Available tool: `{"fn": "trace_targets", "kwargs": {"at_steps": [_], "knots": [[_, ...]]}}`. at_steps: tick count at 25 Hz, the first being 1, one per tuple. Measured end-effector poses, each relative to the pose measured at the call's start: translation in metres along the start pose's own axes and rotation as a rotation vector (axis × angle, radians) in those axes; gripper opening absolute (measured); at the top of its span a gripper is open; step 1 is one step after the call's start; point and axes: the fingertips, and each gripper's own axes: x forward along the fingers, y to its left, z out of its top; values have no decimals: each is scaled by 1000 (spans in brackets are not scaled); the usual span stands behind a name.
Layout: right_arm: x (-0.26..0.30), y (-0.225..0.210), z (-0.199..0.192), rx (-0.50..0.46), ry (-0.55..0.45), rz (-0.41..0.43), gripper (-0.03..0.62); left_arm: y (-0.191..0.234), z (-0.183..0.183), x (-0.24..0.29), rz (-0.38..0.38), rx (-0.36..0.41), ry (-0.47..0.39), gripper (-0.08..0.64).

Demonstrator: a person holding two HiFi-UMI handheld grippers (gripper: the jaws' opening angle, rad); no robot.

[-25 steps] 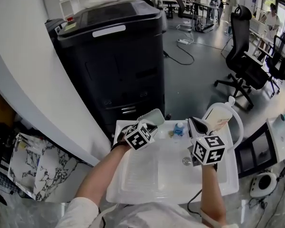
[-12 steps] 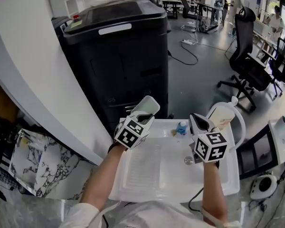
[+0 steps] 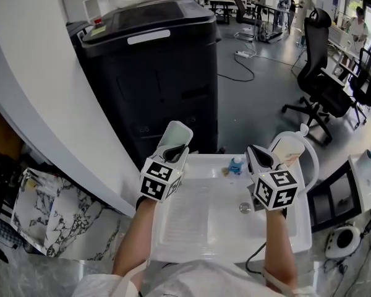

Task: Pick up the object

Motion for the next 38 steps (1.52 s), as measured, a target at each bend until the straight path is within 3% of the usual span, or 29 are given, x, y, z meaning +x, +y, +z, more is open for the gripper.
{"fn": "trace_targets", "kwargs": {"at_steps": [11,18,38], "knots": [[-7,2,6,7,-17,-1,0,23,0,-43,151,-89,-73,9],[-6,8,2,6,-10,3,0,27,8,-57,210,-99,-124,9],[-9,5,9,-11,-26,-5,-2,22,5,-50,204,-108,-111,9]]}}
